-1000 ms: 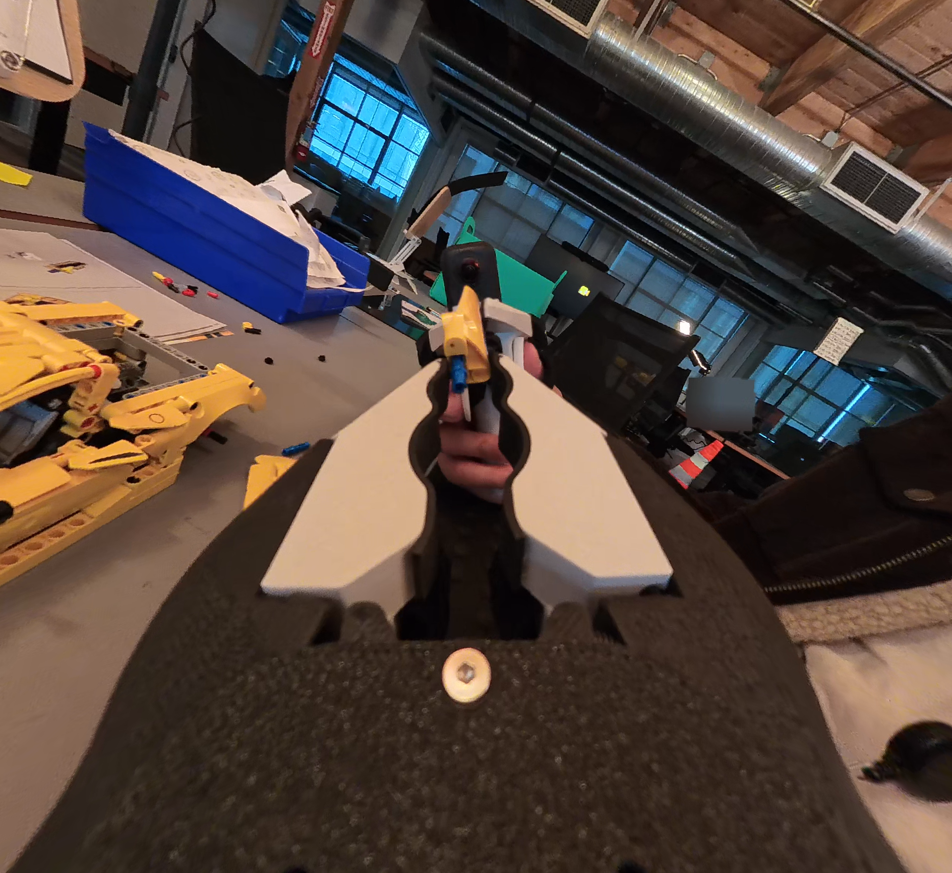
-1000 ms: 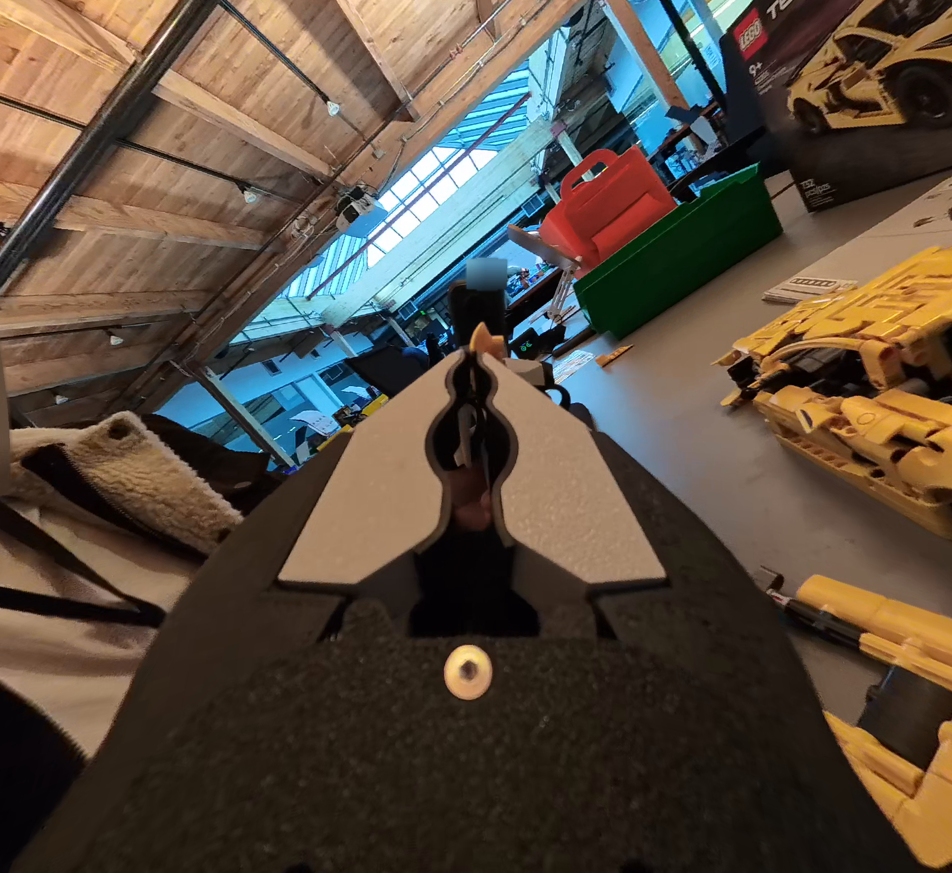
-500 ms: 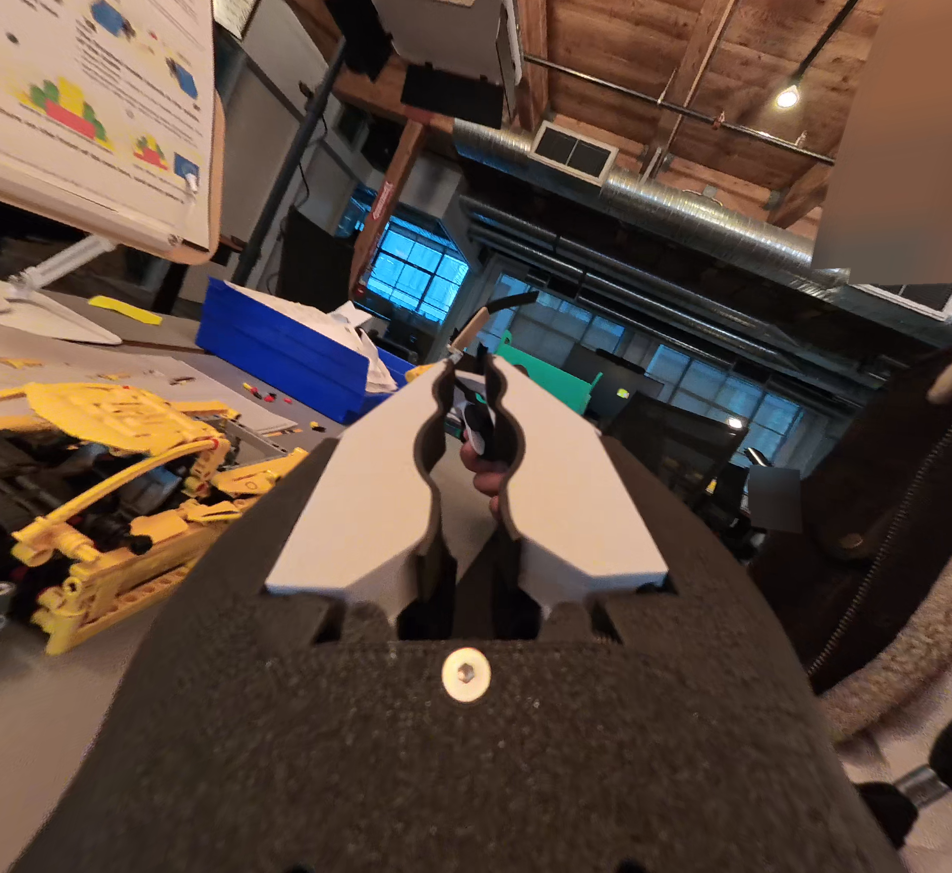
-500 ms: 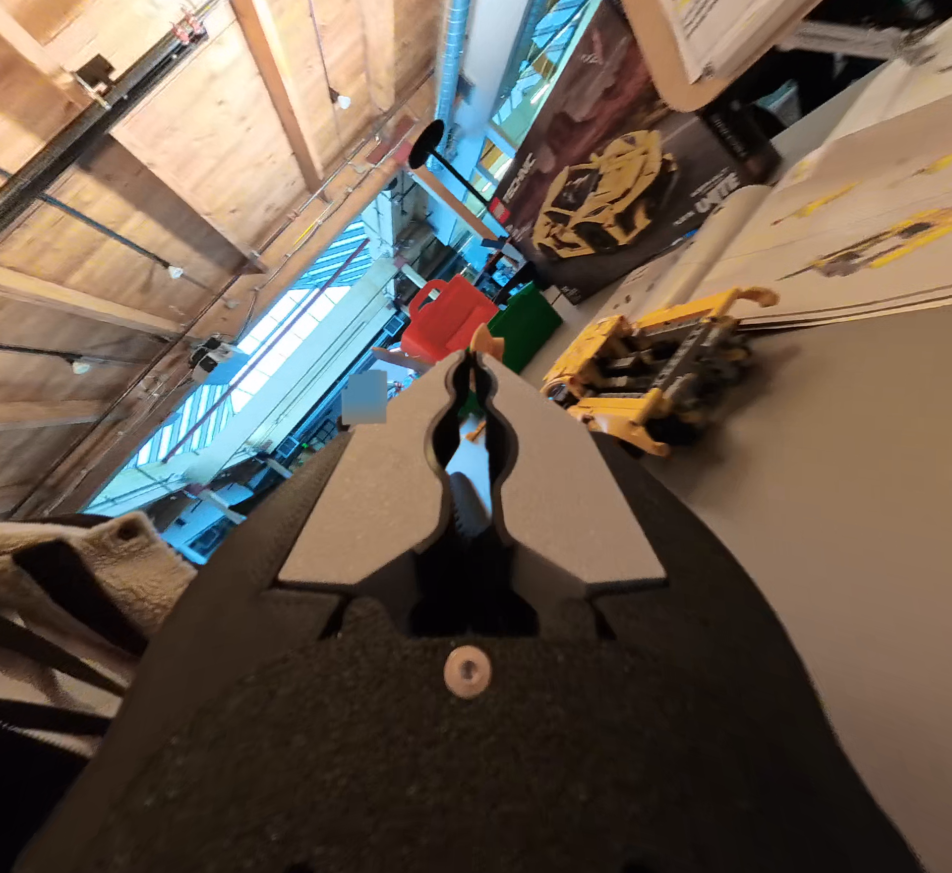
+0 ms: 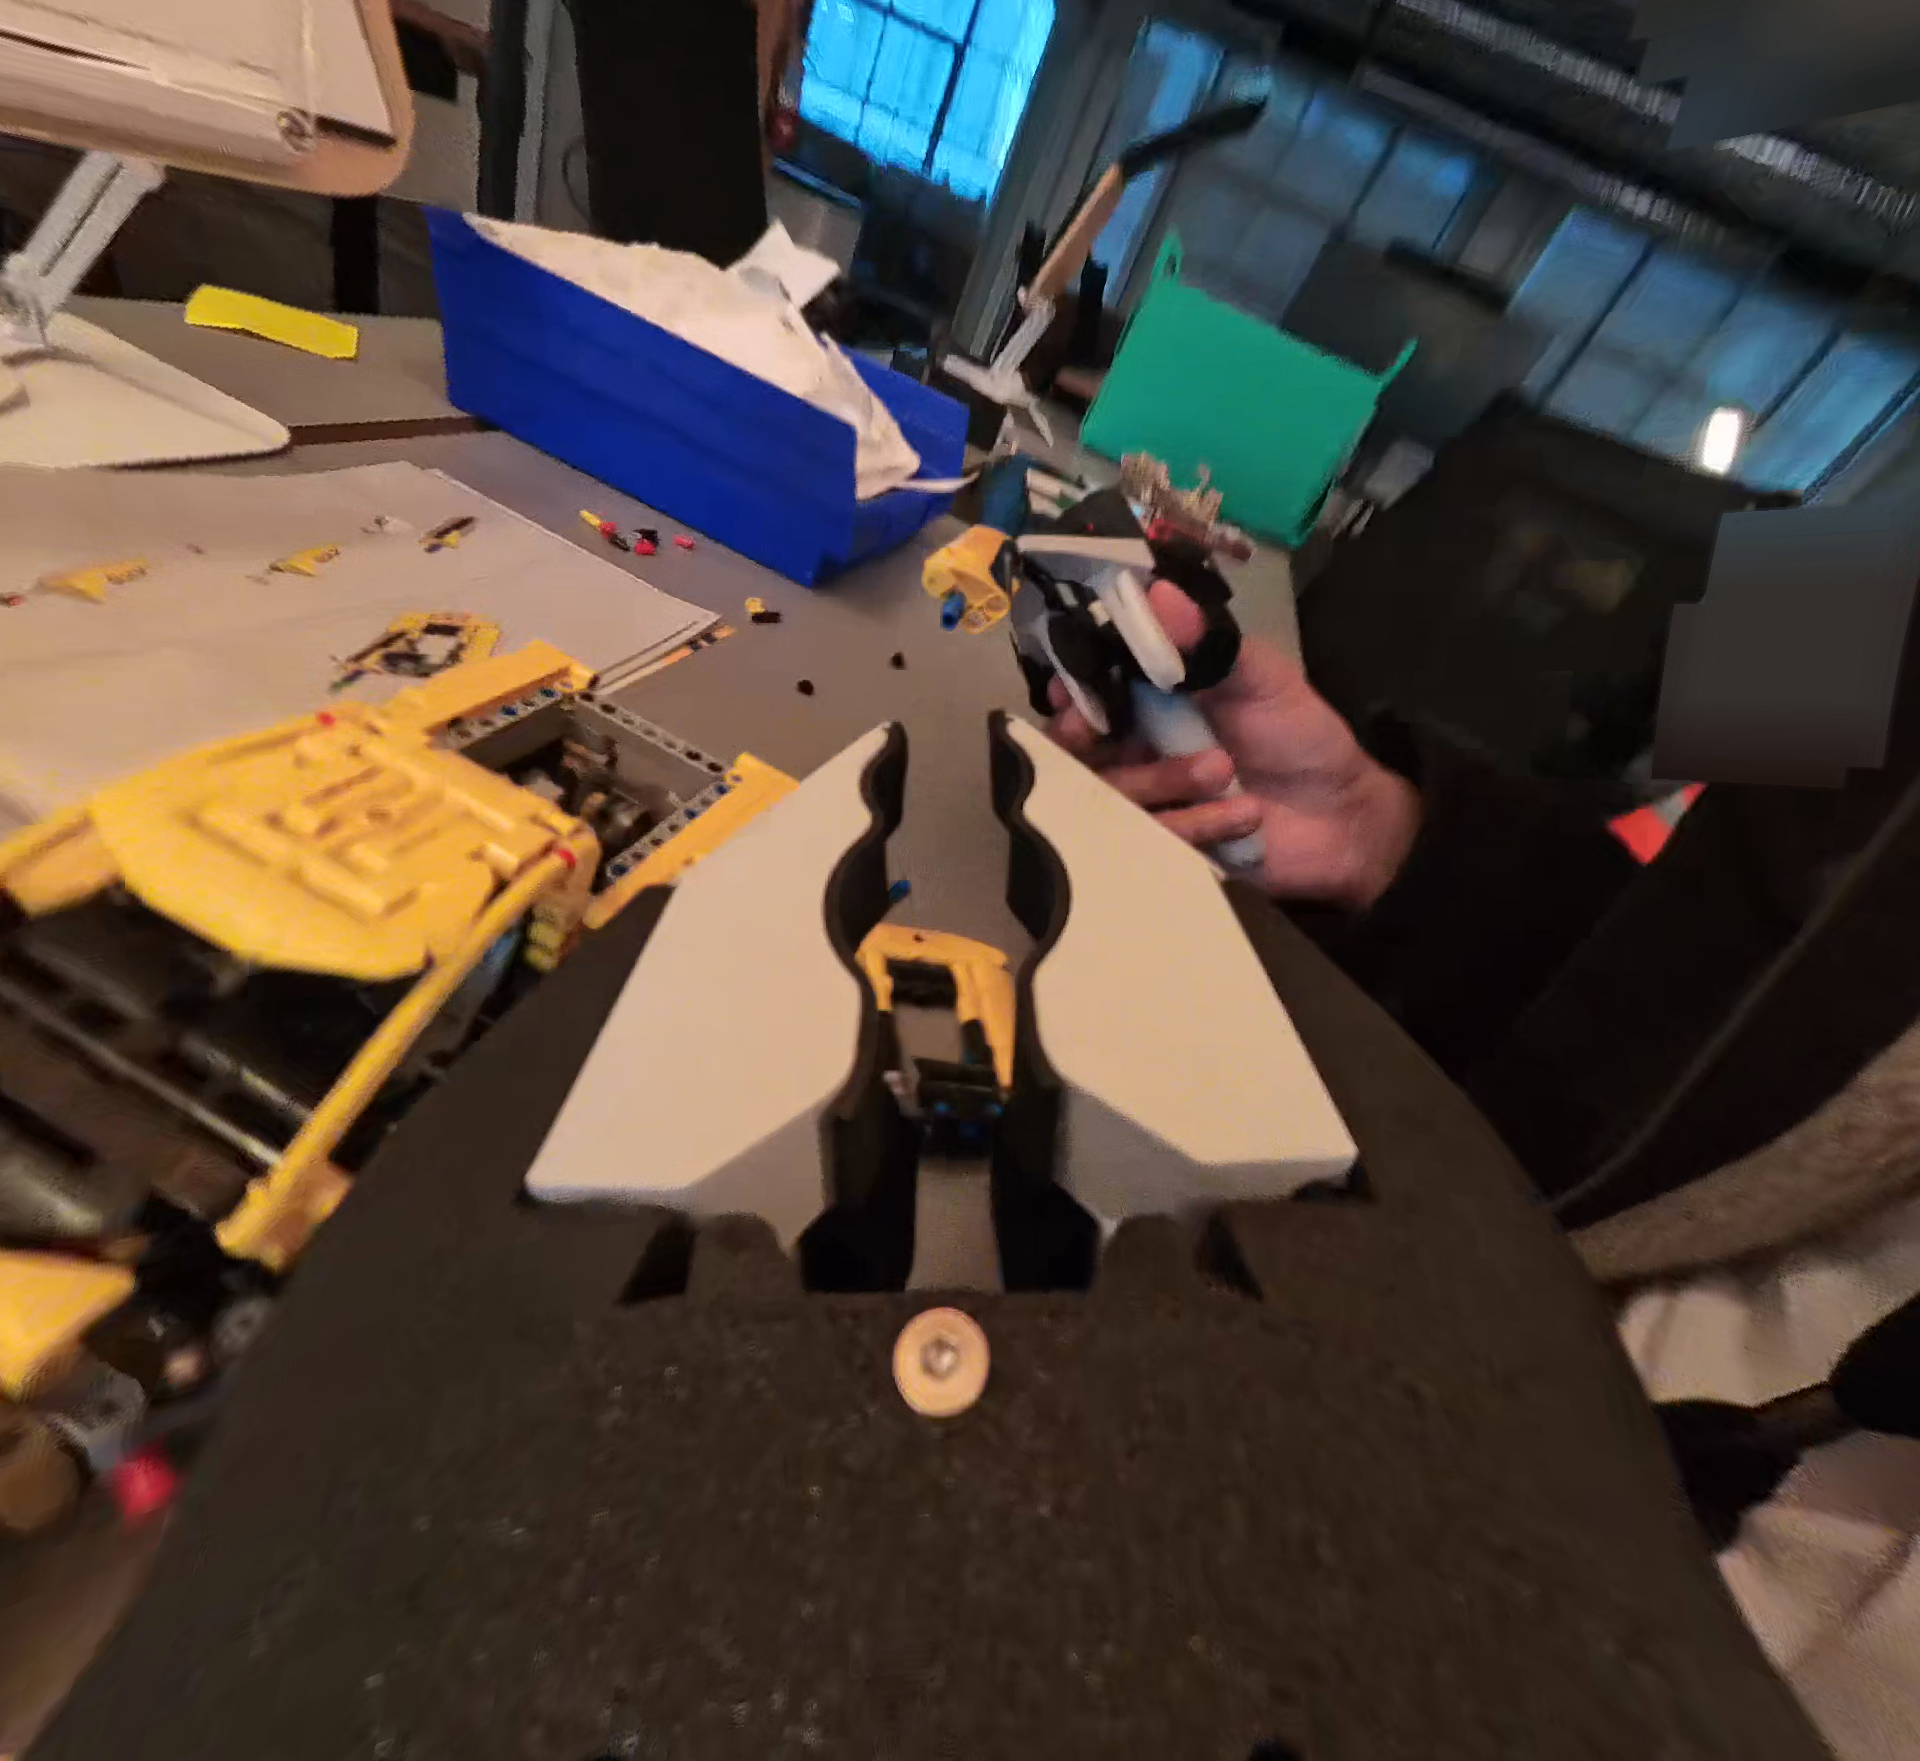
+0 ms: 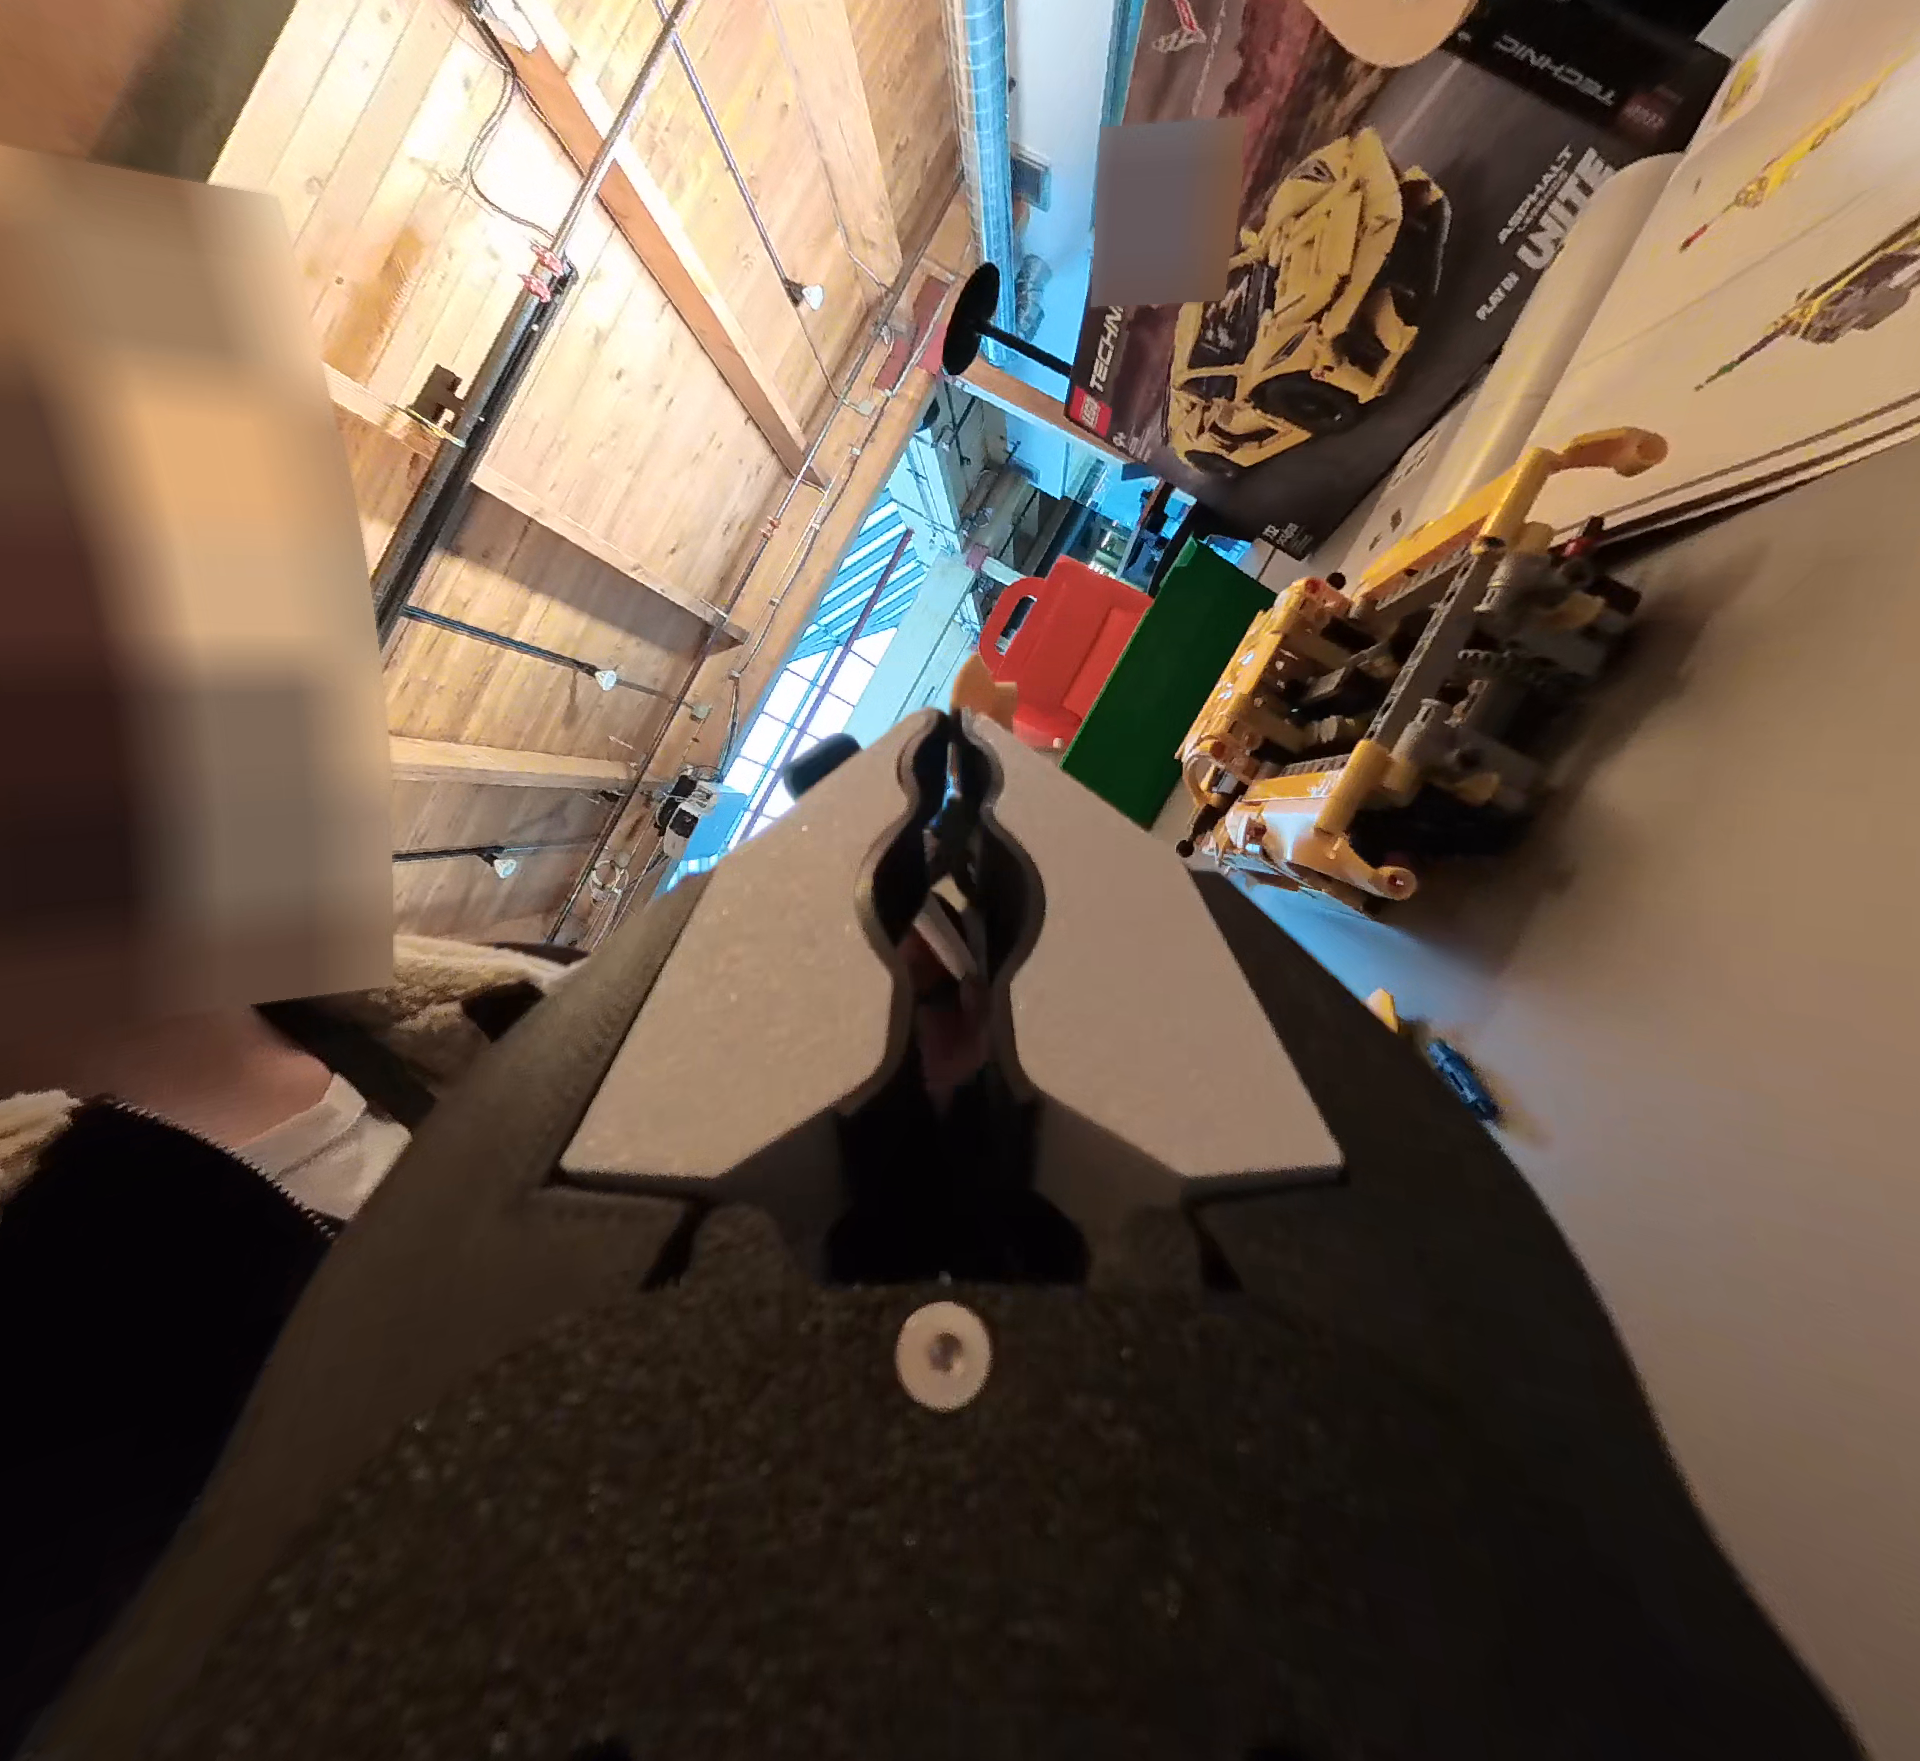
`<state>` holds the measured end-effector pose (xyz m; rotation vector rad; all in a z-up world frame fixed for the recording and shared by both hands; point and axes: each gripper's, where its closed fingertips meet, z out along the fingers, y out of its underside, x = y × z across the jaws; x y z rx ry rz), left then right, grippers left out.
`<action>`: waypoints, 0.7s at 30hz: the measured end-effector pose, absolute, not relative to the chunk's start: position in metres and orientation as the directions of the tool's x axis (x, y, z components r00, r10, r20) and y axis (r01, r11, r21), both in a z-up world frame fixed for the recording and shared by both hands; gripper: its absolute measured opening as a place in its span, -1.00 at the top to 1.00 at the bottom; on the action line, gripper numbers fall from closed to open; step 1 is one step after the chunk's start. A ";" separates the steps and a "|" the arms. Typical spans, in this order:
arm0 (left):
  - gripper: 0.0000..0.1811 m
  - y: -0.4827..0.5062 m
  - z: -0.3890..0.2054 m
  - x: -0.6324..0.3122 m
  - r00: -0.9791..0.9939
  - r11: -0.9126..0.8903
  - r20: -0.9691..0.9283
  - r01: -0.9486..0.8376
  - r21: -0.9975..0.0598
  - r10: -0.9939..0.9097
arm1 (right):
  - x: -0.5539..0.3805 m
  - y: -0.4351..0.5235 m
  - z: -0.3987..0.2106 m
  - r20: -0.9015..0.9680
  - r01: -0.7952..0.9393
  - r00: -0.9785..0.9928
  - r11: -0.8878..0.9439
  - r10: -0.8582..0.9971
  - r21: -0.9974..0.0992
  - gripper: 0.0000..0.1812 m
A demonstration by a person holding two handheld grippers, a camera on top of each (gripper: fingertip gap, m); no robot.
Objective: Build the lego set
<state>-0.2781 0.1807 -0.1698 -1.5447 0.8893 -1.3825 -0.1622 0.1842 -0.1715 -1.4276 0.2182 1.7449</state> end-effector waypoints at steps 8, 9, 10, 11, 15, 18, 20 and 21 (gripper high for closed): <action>0.78 0.173 -0.177 -0.244 -0.049 -0.400 0.402 -0.036 -0.916 -0.914 | -0.157 0.184 -0.171 -0.875 -0.708 -0.021 -0.625 0.485 -0.329 1.00; 0.78 0.172 -0.173 -0.245 -0.058 -0.400 0.401 -0.022 -0.916 -0.914 | -0.157 0.184 -0.171 -0.876 -0.707 -0.021 -0.627 0.481 -0.327 1.00; 0.79 0.173 -0.170 -0.247 -0.052 -0.385 0.385 0.001 -0.923 -0.922 | -0.158 0.184 -0.171 -0.877 -0.707 -0.024 -0.628 0.481 -0.325 1.00; 0.78 0.176 -0.169 -0.250 -0.034 -0.367 0.366 0.020 -0.930 -0.930 | -0.158 0.184 -0.171 -0.876 -0.706 -0.029 -0.630 0.481 -0.323 1.00; 0.80 0.188 -0.169 -0.260 0.029 -0.369 0.371 0.045 -0.928 -0.928 | -0.159 0.182 -0.172 -0.878 -0.706 -0.026 -0.630 0.478 -0.323 1.00; 0.79 0.186 -0.171 -0.263 0.013 -0.403 0.404 0.050 -0.914 -0.915 | -0.159 0.181 -0.173 -0.879 -0.709 -0.022 -0.627 0.477 -0.322 1.00; 0.88 0.179 -0.184 -0.262 0.013 -0.430 0.430 -0.041 -0.902 -0.903 | -0.161 0.180 -0.173 -0.878 -0.705 -0.017 -0.628 0.479 -0.329 1.00; 0.90 0.175 -0.192 -0.261 0.015 -0.430 0.432 -0.116 -0.895 -0.902 | -0.162 0.179 -0.173 -0.878 -0.699 -0.009 -0.630 0.479 -0.337 1.00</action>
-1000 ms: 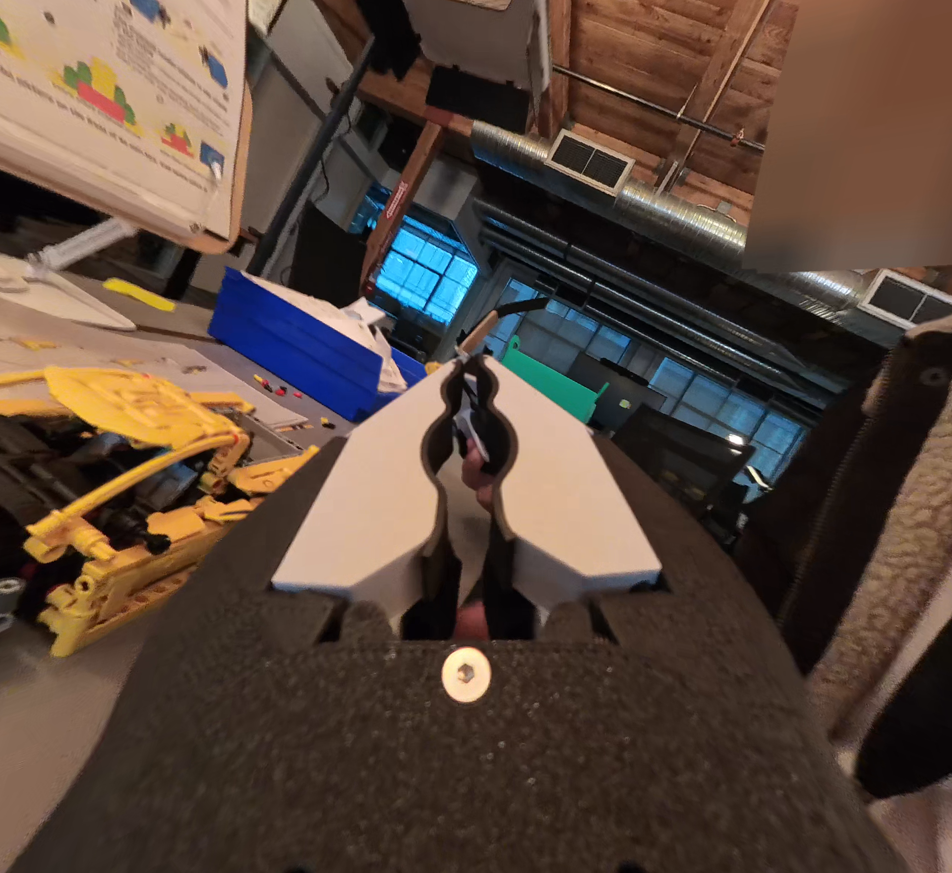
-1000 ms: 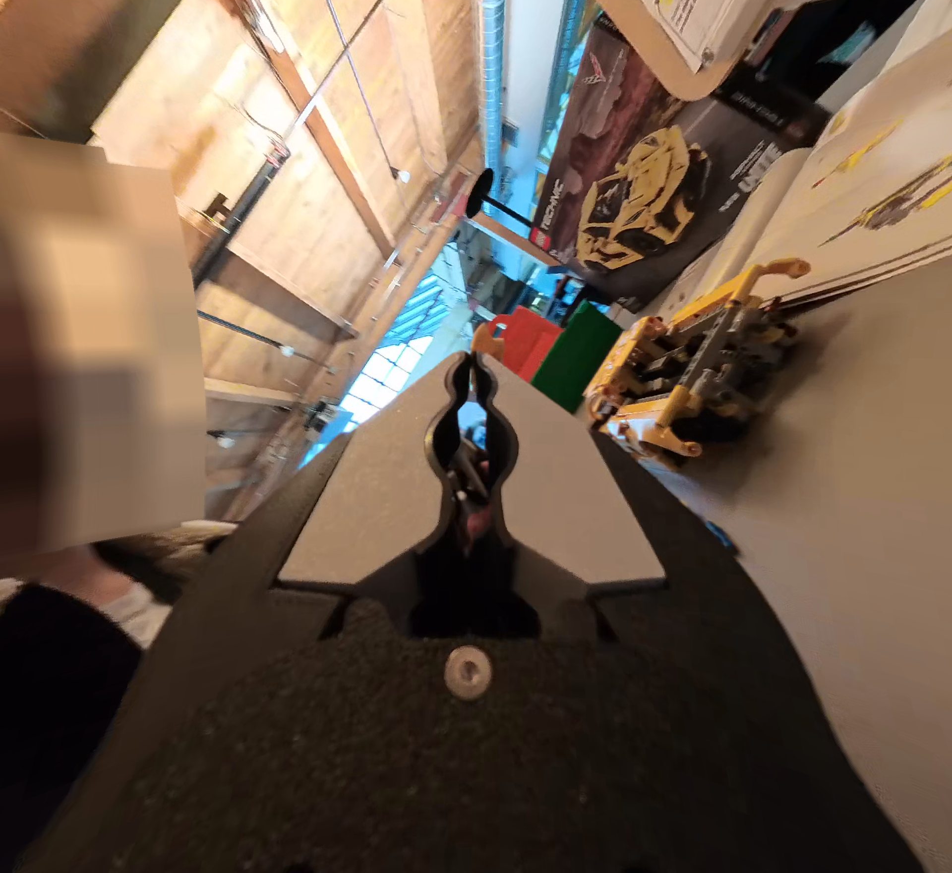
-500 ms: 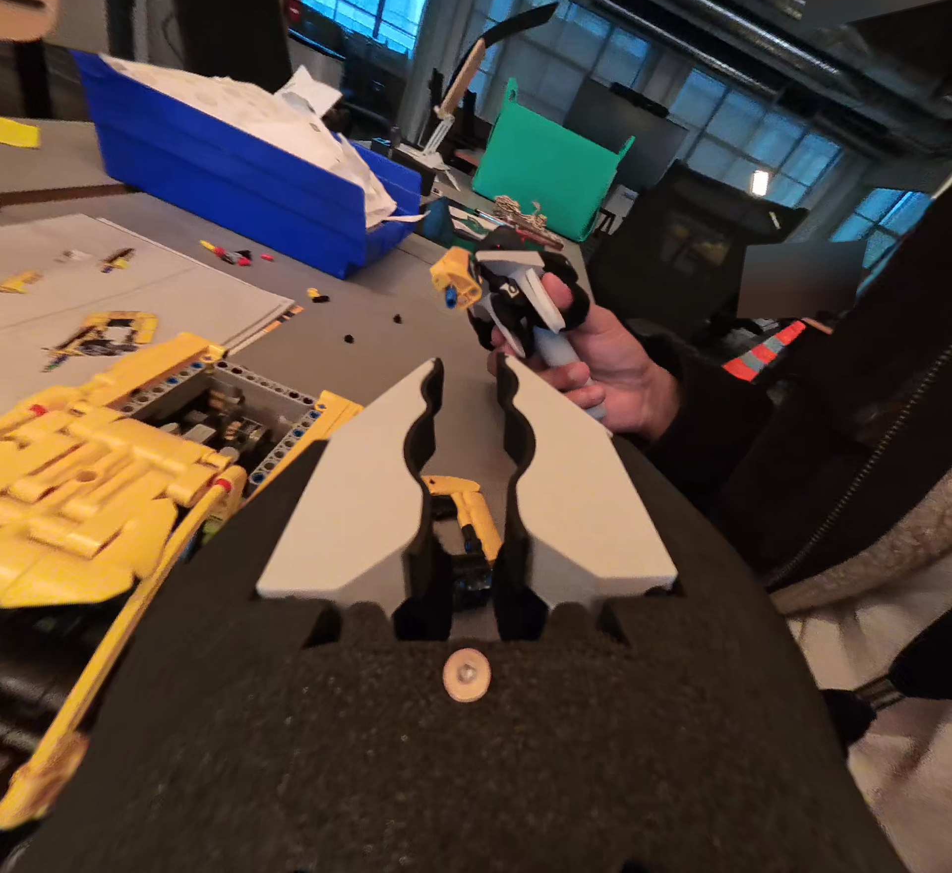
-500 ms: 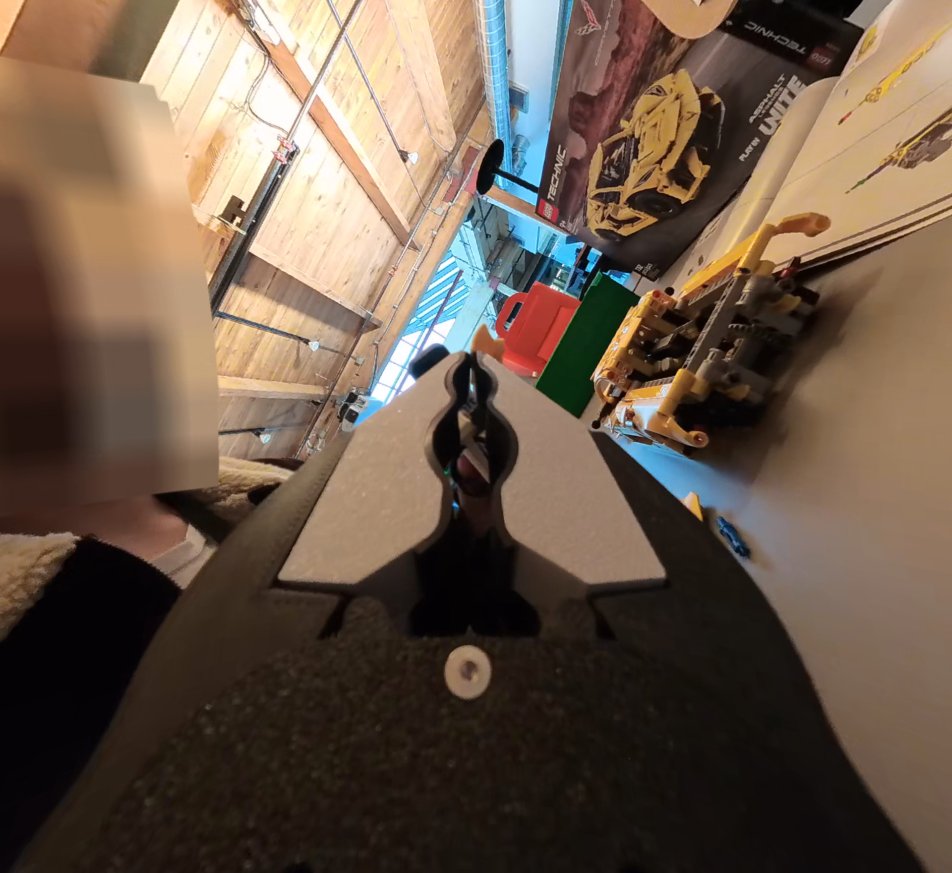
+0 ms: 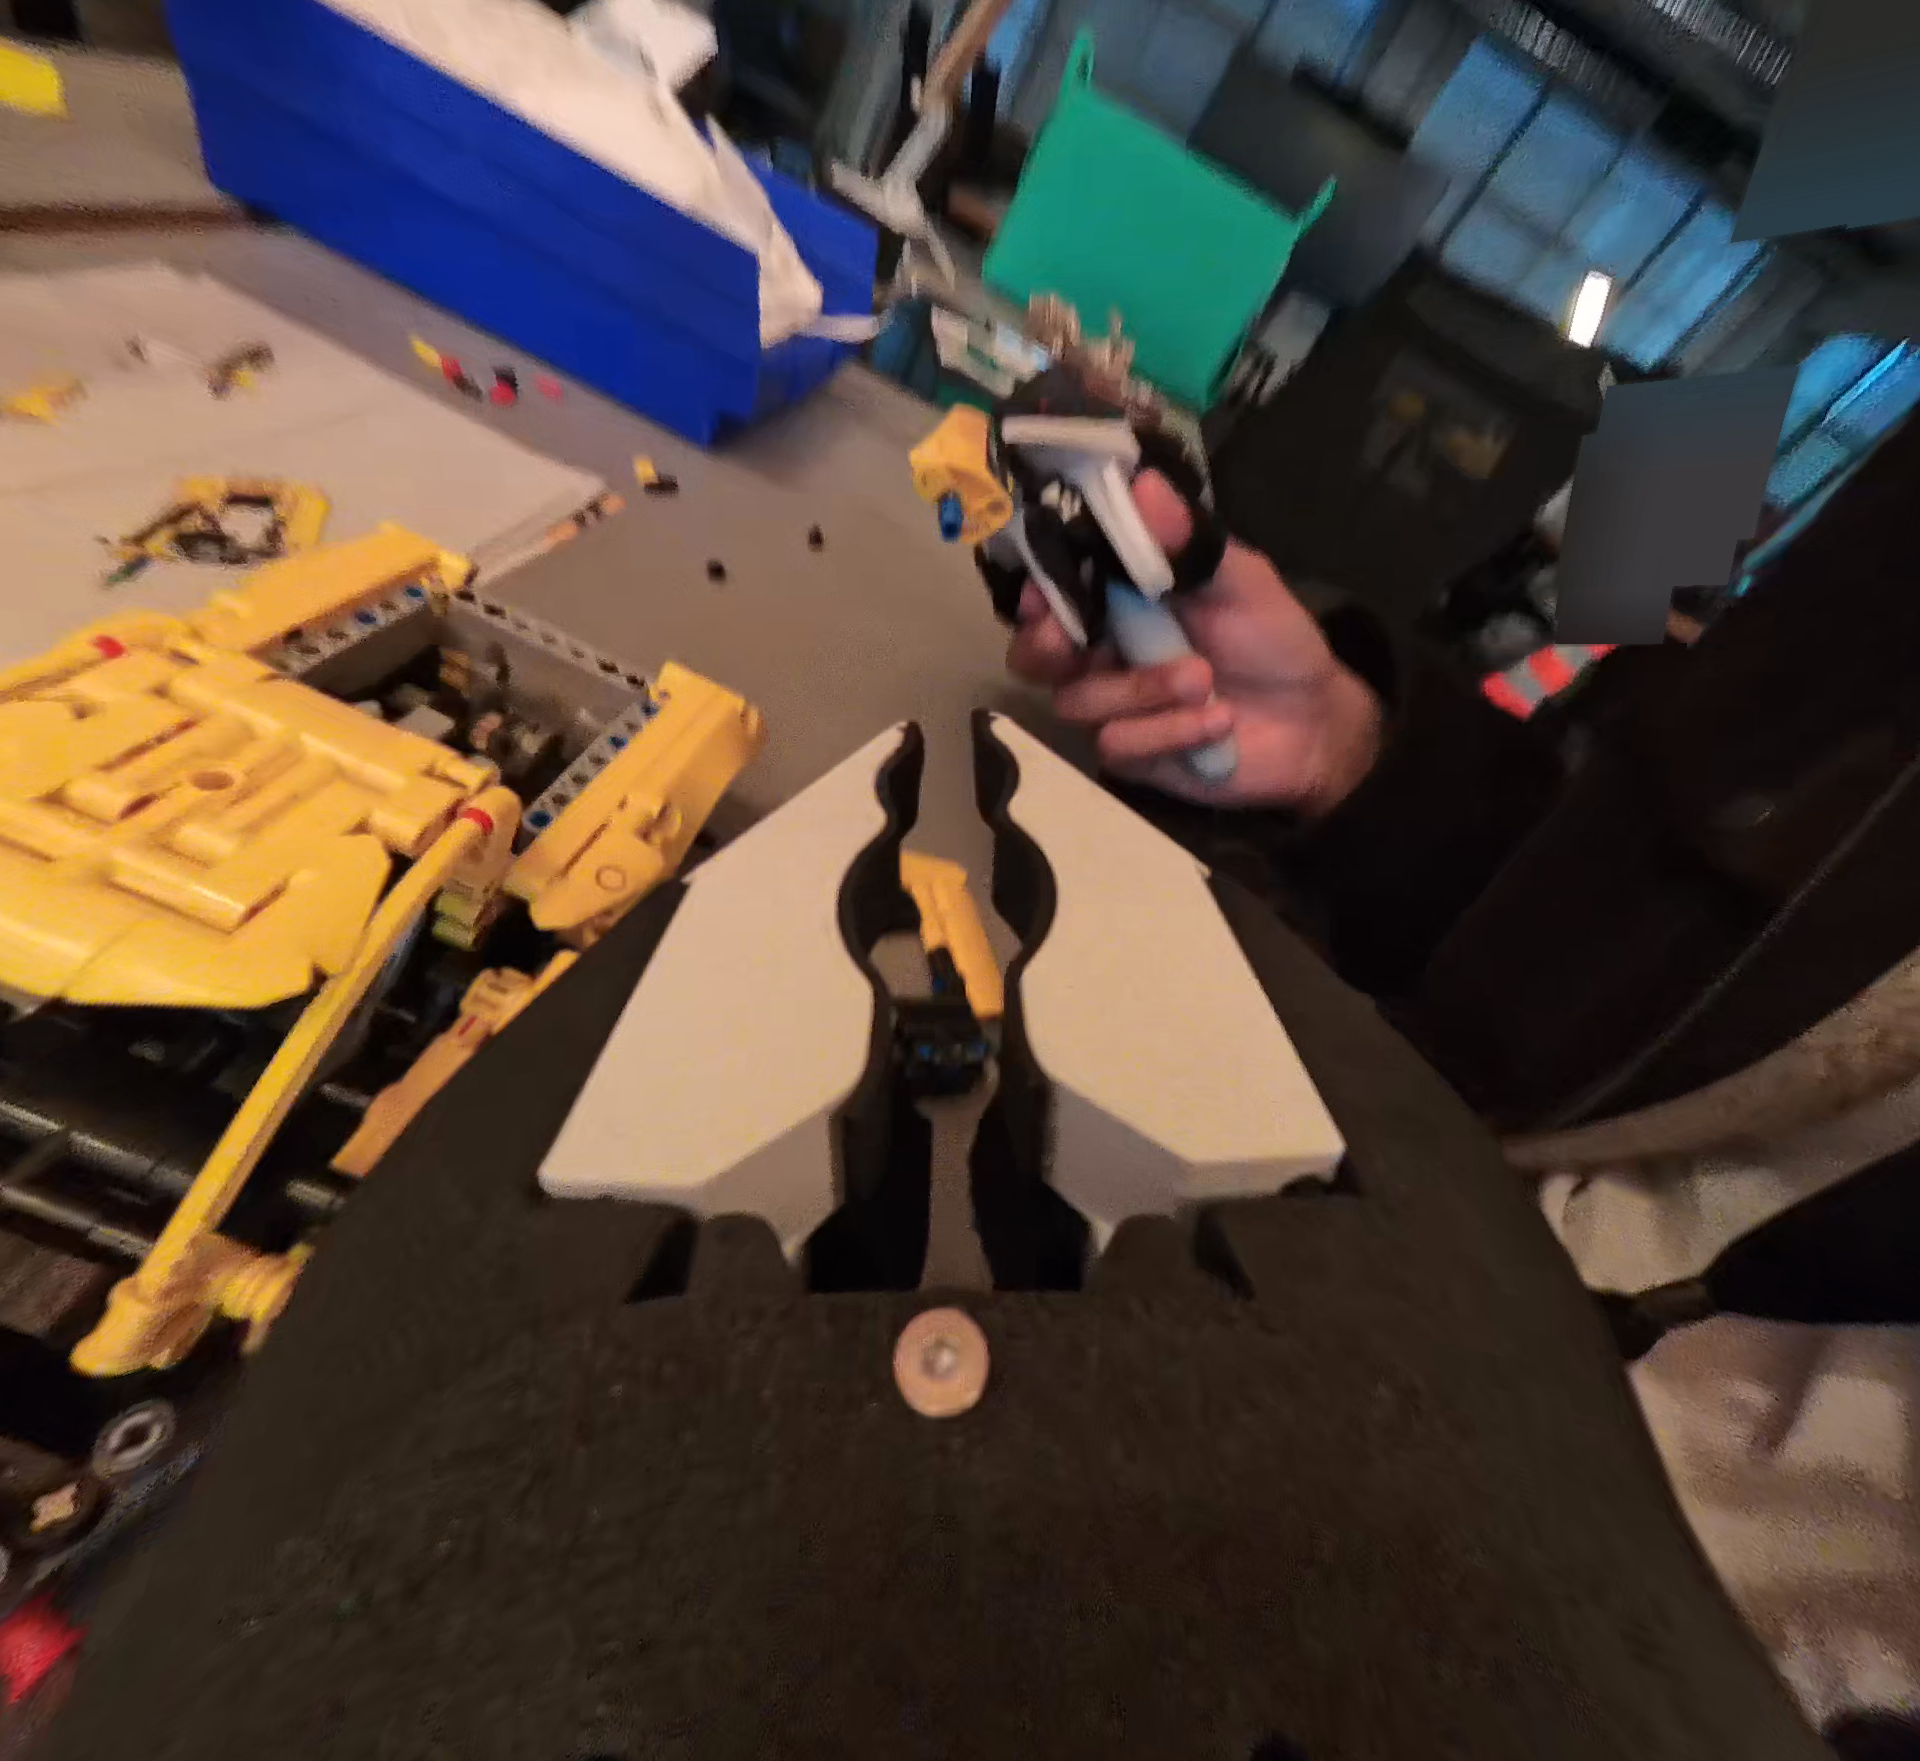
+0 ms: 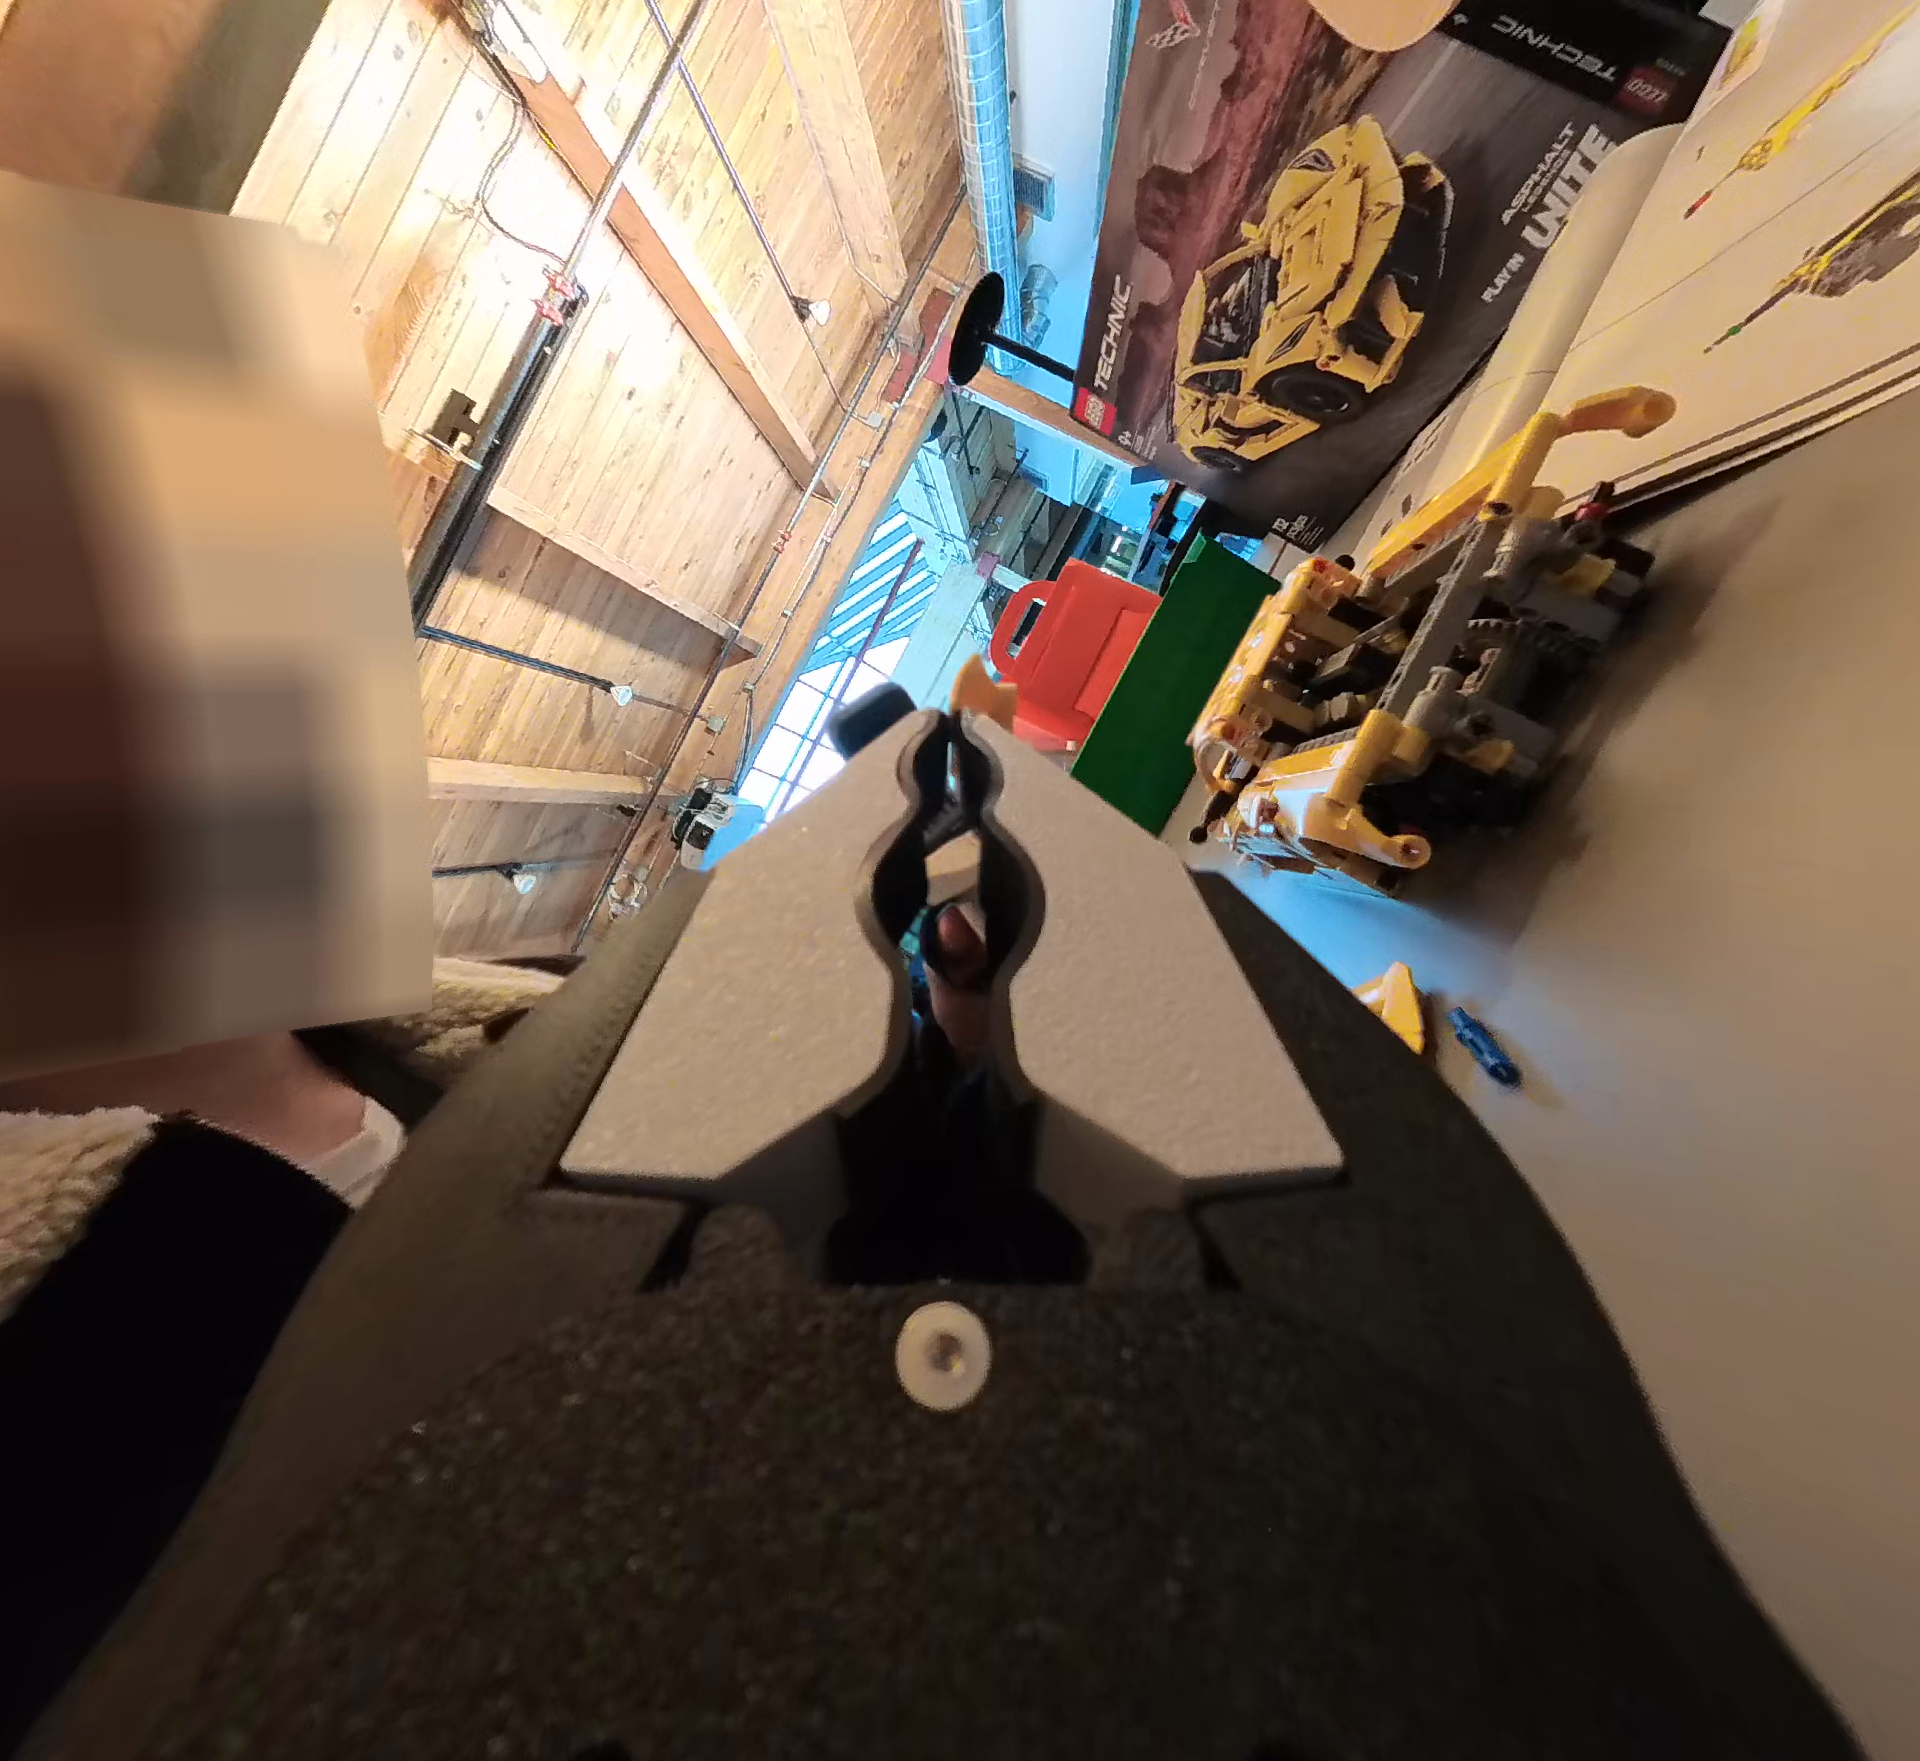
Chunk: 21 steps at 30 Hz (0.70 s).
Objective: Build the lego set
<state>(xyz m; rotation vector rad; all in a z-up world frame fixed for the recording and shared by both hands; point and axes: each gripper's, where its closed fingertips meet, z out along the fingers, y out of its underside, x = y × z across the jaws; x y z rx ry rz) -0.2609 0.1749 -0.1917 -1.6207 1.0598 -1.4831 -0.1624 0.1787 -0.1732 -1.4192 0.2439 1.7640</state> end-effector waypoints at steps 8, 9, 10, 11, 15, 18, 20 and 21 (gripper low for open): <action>0.85 0.170 -0.189 -0.259 0.071 -0.272 0.265 -0.114 -0.955 -0.962 | -0.186 0.169 -0.176 -0.852 -0.610 0.091 -0.647 0.516 -0.457 1.00; 0.84 0.170 -0.188 -0.260 0.066 -0.279 0.273 -0.104 -0.955 -0.960 | -0.187 0.168 -0.176 -0.851 -0.607 0.089 -0.649 0.518 -0.458 1.00; 0.82 0.169 -0.187 -0.260 0.062 -0.292 0.287 -0.101 -0.951 -0.956 | -0.188 0.168 -0.176 -0.852 -0.606 0.084 -0.652 0.517 -0.456 1.00; 0.81 0.169 -0.187 -0.260 0.061 -0.306 0.301 -0.103 -0.946 -0.952 | -0.188 0.168 -0.176 -0.853 -0.607 0.079 -0.654 0.516 -0.452 1.00; 0.76 0.171 -0.186 -0.262 0.060 -0.313 0.308 -0.094 -0.945 -0.949 | -0.190 0.166 -0.176 -0.855 -0.601 0.074 -0.661 0.513 -0.449 1.00; 0.74 0.170 -0.186 -0.261 0.057 -0.294 0.290 -0.096 -0.951 -0.955 | -0.192 0.166 -0.177 -0.854 -0.592 0.078 -0.665 0.514 -0.454 0.99; 0.74 0.168 -0.189 -0.260 0.056 -0.278 0.273 -0.117 -0.953 -0.960 | -0.192 0.166 -0.177 -0.856 -0.593 0.072 -0.668 0.511 -0.449 1.00; 0.74 0.168 -0.190 -0.259 0.057 -0.268 0.263 -0.126 -0.955 -0.963 | -0.191 0.166 -0.177 -0.858 -0.595 0.068 -0.670 0.509 -0.445 1.00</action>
